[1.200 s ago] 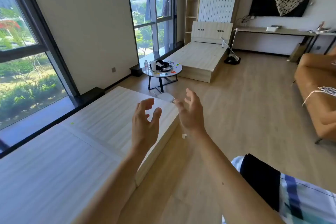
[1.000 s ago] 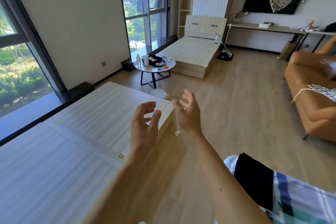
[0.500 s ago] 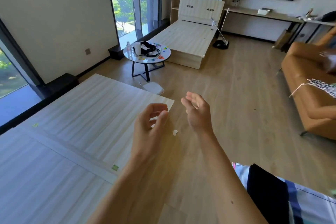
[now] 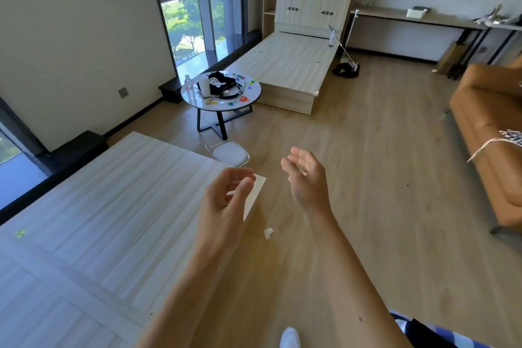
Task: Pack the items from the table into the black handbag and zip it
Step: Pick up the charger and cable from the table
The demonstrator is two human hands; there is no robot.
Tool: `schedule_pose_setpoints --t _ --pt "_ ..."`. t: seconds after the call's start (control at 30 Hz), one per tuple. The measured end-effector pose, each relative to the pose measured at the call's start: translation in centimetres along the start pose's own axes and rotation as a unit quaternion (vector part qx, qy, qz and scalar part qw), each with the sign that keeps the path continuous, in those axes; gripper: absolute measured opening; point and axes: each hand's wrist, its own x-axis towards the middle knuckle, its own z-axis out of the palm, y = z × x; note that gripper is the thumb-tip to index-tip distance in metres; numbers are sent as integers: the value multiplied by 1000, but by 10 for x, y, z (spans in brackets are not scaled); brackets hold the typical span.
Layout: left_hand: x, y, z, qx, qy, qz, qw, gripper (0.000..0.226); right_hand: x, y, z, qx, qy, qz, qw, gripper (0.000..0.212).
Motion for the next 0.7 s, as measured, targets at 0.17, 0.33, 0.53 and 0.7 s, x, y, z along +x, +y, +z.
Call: schedule_pose_setpoints --t 0.17,0.33,0.53,0.7 --pt "78 4 61 -15 40 -5 999 18 100 -10 -26 -7 -47 -18 999 41" --pt "149 8 106 -37 57 -15 998 19 187 -19 -37 -3 -68 -15 998 42" --pt "244 -21 154 -55 62 -35 996 13 286 -7 -31 -8 -92 -8 996 54" --pt "356 -53 191 -52 51 -41 996 16 396 6 -18 -19 -89 7 996 58"
